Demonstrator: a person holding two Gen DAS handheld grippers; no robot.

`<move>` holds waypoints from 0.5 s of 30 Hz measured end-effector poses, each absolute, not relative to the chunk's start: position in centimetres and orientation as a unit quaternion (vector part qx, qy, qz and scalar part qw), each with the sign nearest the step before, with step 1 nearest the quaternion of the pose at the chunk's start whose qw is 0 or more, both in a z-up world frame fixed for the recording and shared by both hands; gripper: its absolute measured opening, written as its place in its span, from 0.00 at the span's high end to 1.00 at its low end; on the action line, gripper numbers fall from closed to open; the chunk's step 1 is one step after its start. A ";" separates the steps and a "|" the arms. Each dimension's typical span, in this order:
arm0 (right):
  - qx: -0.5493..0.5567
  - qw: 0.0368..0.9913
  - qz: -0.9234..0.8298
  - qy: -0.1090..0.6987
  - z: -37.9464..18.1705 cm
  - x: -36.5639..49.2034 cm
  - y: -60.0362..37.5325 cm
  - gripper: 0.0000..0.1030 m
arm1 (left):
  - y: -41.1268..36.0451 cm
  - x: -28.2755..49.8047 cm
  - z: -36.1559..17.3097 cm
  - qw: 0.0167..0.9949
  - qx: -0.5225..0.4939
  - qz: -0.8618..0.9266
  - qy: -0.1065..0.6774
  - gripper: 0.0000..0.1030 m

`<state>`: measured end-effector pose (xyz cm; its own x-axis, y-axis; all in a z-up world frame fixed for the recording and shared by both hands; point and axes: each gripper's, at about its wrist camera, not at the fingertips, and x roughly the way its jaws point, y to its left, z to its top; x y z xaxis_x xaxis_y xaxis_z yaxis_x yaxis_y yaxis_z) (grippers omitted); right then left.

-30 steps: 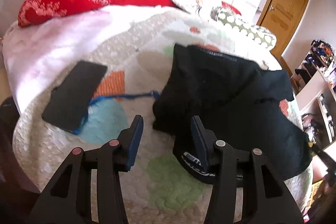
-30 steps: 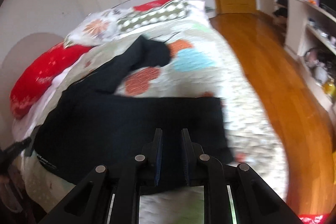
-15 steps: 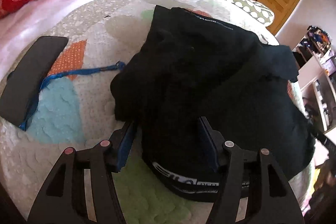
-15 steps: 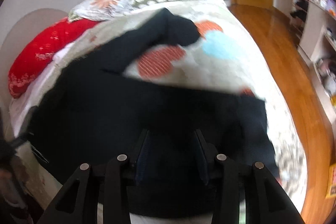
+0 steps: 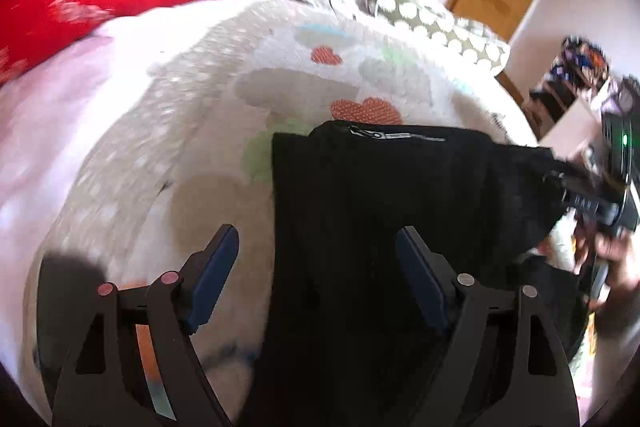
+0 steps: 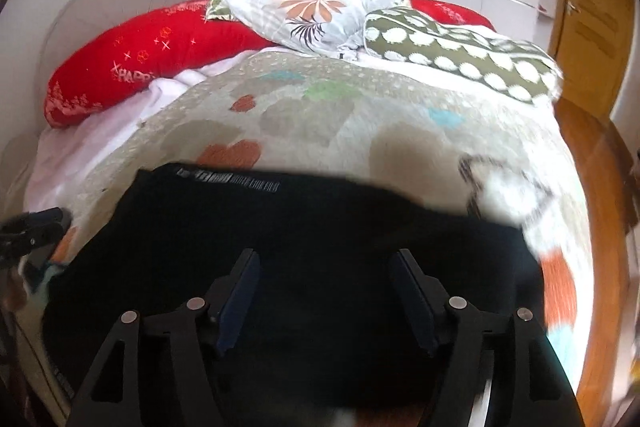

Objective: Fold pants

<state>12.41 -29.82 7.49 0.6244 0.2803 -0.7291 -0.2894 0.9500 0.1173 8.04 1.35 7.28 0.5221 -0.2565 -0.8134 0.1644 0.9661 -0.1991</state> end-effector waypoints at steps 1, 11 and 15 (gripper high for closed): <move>-0.008 0.896 0.164 0.412 7.3 13.6 -29.8 0.33 | 1.2 9.1 6.8 0.870 -0.042 -0.118 0.477 0.21; -0.096 0.848 0.212 0.476 3.6 22.3 -29.4 0.27 | -0.4 18.1 2.3 0.840 0.037 -0.161 0.517 0.21; -0.122 0.839 0.233 0.476 2.5 23.6 -28.8 0.26 | -1.3 19.4 2.0 0.839 0.049 -0.189 0.508 0.16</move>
<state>23.61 -28.84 2.50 0.4378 0.2750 -0.8560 -0.5066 0.8620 0.0178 19.37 -1.33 1.96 0.4126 -0.2677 -0.8707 0.3682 0.9233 -0.1095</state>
